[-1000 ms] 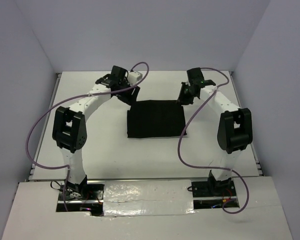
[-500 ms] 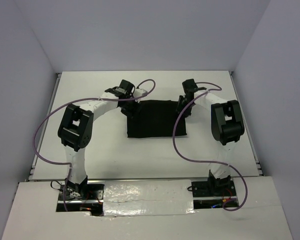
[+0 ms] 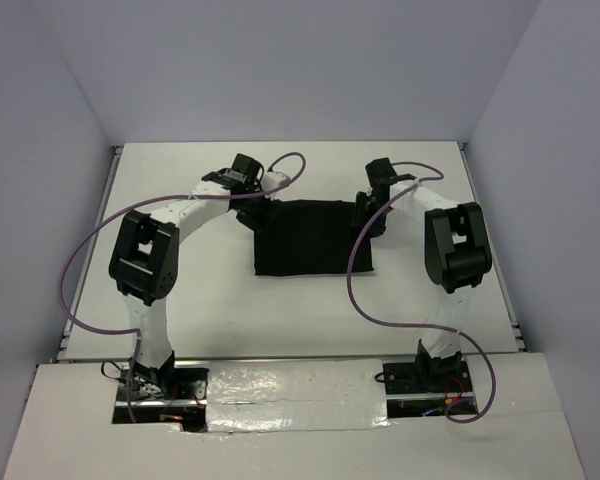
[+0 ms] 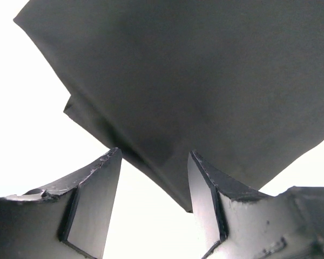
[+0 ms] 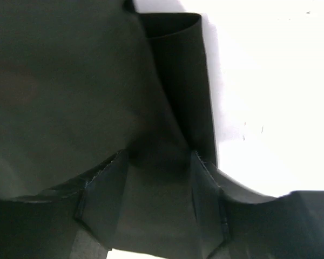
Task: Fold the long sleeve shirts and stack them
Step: Fold the shirt
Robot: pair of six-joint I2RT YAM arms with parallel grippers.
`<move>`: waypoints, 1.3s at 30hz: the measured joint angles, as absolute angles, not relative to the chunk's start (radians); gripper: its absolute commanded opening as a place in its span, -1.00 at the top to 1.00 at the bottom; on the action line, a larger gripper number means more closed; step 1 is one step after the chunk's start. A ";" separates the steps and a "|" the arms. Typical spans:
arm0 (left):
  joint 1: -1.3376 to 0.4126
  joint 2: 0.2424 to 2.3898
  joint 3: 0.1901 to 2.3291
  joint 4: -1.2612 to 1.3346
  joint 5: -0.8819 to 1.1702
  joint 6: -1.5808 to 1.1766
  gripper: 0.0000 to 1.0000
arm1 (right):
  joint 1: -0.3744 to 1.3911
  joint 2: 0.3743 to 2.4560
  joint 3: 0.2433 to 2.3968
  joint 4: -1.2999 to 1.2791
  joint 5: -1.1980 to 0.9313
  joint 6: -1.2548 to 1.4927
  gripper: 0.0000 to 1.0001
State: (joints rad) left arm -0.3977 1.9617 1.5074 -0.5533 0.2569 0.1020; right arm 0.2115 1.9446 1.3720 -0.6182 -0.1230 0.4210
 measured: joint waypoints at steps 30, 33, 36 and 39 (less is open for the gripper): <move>-0.065 1.783 1.502 -0.574 0.190 0.162 -0.32 | -0.192 2.051 1.623 -0.764 0.218 0.216 0.28; -0.060 1.763 1.491 -0.574 0.188 0.163 -0.33 | -0.192 2.104 1.715 -0.811 0.266 0.196 -0.48; -0.054 1.747 1.477 -0.573 0.188 0.163 -0.34 | -0.192 2.119 1.730 -0.860 0.300 0.205 -0.99; -0.040 1.734 1.465 -0.576 0.188 0.165 -0.34 | -0.193 2.089 1.712 -0.904 0.321 0.235 -0.99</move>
State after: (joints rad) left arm -0.0402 1.7336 1.4651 -0.5758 0.1879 0.1654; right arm -0.1932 2.0892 1.7123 -0.9039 0.3206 0.2348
